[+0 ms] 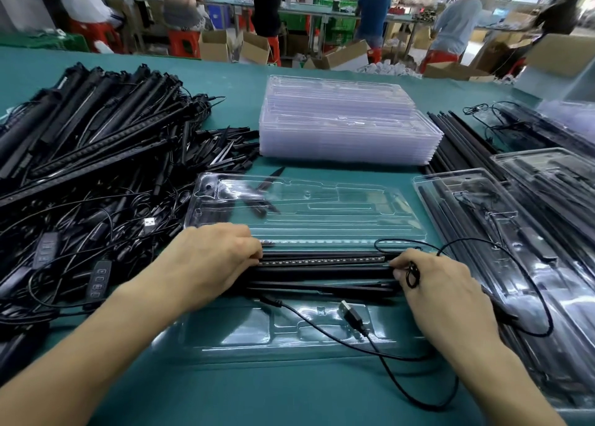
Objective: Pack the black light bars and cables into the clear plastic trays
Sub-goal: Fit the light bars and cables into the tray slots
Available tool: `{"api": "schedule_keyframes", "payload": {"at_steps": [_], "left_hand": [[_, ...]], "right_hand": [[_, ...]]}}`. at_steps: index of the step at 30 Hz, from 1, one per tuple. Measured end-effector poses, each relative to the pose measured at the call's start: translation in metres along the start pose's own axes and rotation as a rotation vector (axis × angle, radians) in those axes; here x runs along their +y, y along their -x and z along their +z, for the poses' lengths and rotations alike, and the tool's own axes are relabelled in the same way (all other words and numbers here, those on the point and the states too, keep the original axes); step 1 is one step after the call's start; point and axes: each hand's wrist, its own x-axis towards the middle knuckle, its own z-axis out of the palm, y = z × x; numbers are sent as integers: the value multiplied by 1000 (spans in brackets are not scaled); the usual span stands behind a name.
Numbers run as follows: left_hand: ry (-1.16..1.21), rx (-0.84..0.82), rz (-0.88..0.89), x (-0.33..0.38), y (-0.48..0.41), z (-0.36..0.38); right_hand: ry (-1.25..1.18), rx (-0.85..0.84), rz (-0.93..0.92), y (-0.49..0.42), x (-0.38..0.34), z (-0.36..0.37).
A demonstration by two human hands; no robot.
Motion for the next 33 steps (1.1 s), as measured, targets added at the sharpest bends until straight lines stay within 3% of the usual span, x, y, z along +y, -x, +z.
{"api": "schedule_keyframes", "payload": {"at_steps": [7, 12, 17, 21, 25, 29, 33], "left_hand": [[242, 42, 124, 4, 7, 2], [376, 65, 85, 5, 4, 6], [655, 63, 37, 1, 1, 13], [652, 107, 43, 0, 2, 15], [622, 106, 92, 1, 2, 13], [683, 103, 98, 0, 1, 14], [762, 87, 67, -3, 2, 16]], "right_hand": [[-140, -104, -44, -8, 8, -6], [-307, -108, -50, -10, 12, -8], [-286, -78, -15, -13, 10, -4], [-320, -96, 18, -15, 7, -9], [-339, -11, -113, 1, -2, -13], [-276, -134, -305, 16, -13, -16], [-125, -170, -364, 17, -13, -13]]}}
